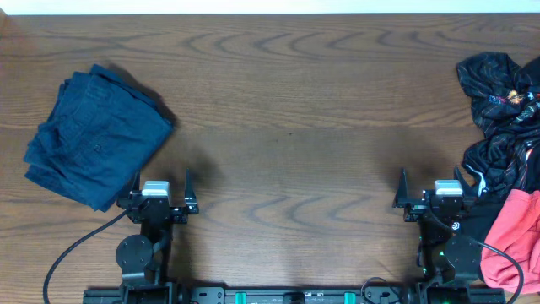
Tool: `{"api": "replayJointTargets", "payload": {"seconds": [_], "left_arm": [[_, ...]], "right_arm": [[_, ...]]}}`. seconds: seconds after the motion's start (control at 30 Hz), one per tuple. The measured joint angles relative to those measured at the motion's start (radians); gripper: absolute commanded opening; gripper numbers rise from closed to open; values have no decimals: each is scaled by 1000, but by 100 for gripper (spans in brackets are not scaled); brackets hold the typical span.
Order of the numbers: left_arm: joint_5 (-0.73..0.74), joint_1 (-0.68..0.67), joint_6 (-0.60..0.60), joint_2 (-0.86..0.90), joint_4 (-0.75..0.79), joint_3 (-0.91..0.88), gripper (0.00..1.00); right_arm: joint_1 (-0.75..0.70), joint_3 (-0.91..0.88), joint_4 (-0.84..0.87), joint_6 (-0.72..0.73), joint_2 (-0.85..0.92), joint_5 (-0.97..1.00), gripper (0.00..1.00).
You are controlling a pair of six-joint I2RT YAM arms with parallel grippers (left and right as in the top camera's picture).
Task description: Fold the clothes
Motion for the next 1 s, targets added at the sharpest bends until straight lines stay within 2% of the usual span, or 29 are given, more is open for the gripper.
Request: {"api": "replayJointTargets", "payload": {"seconds": [1.0], "left_arm": [[0,0,-15,0,0,0,98]], "right_arm": [[0,0,0,3,0,0,99]]}}
